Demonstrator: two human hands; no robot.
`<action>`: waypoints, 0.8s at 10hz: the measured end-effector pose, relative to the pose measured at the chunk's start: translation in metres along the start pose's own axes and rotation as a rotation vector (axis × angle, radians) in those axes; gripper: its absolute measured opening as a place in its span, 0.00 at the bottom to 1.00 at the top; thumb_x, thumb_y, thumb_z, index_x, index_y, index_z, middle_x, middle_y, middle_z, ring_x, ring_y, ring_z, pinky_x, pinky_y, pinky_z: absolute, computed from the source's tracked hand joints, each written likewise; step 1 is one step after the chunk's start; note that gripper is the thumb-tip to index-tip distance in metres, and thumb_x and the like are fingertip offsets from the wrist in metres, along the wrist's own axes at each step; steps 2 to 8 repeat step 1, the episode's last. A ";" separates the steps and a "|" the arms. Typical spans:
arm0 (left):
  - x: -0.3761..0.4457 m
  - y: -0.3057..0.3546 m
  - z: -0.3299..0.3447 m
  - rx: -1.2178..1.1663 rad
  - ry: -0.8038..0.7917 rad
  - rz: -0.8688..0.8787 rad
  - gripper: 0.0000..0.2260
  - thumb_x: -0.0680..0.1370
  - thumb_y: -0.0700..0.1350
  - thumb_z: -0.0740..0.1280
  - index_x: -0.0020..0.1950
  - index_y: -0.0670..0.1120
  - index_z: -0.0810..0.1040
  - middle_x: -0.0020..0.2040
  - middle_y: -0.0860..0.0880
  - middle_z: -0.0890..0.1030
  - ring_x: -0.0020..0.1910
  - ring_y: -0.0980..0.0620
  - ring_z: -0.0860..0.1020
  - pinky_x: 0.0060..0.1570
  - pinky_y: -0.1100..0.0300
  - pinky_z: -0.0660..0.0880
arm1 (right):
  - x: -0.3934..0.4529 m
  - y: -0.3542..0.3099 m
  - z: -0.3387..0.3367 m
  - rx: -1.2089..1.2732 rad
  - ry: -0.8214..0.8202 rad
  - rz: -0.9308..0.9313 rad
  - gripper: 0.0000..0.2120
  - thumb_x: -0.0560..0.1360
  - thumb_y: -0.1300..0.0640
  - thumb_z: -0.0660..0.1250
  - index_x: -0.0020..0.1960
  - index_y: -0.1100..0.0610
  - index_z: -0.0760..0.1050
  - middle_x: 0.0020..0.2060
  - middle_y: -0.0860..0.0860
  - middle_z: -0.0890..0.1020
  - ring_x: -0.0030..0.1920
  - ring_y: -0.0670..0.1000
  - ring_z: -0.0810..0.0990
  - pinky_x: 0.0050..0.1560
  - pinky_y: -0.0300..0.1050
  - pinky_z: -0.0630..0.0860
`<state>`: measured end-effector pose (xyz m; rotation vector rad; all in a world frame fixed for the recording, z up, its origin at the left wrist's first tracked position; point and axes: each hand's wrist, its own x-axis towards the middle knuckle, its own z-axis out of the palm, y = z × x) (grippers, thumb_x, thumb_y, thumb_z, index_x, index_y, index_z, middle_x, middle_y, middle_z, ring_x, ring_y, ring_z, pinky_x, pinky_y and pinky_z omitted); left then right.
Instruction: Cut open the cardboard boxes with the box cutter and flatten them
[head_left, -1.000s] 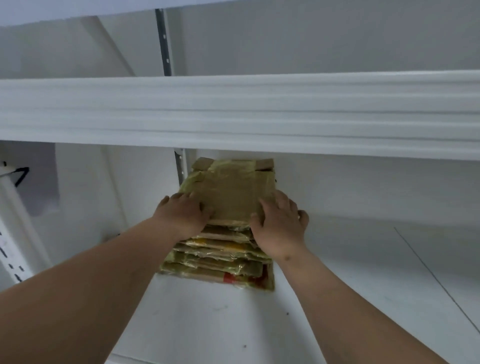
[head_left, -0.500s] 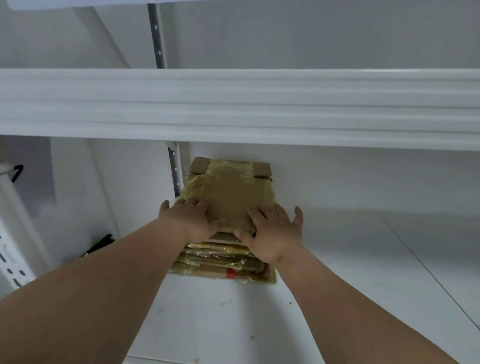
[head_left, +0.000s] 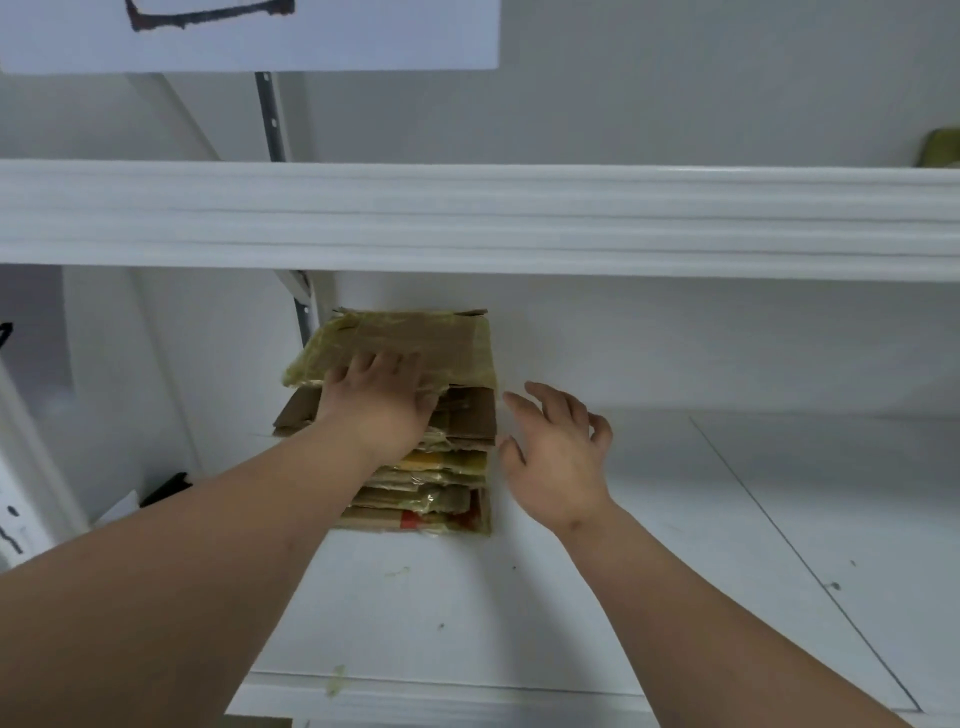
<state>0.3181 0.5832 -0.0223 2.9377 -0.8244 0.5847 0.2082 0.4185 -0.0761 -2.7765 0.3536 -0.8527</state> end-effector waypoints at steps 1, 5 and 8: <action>-0.006 0.025 -0.004 0.040 -0.057 0.036 0.28 0.81 0.62 0.51 0.79 0.53 0.54 0.75 0.48 0.63 0.73 0.42 0.61 0.69 0.45 0.60 | -0.012 0.019 -0.016 0.014 -0.030 0.023 0.22 0.80 0.48 0.59 0.74 0.44 0.65 0.76 0.47 0.62 0.75 0.52 0.57 0.71 0.56 0.52; -0.006 0.025 -0.004 0.040 -0.057 0.036 0.28 0.81 0.62 0.51 0.79 0.53 0.54 0.75 0.48 0.63 0.73 0.42 0.61 0.69 0.45 0.60 | -0.012 0.019 -0.016 0.014 -0.030 0.023 0.22 0.80 0.48 0.59 0.74 0.44 0.65 0.76 0.47 0.62 0.75 0.52 0.57 0.71 0.56 0.52; -0.006 0.025 -0.004 0.040 -0.057 0.036 0.28 0.81 0.62 0.51 0.79 0.53 0.54 0.75 0.48 0.63 0.73 0.42 0.61 0.69 0.45 0.60 | -0.012 0.019 -0.016 0.014 -0.030 0.023 0.22 0.80 0.48 0.59 0.74 0.44 0.65 0.76 0.47 0.62 0.75 0.52 0.57 0.71 0.56 0.52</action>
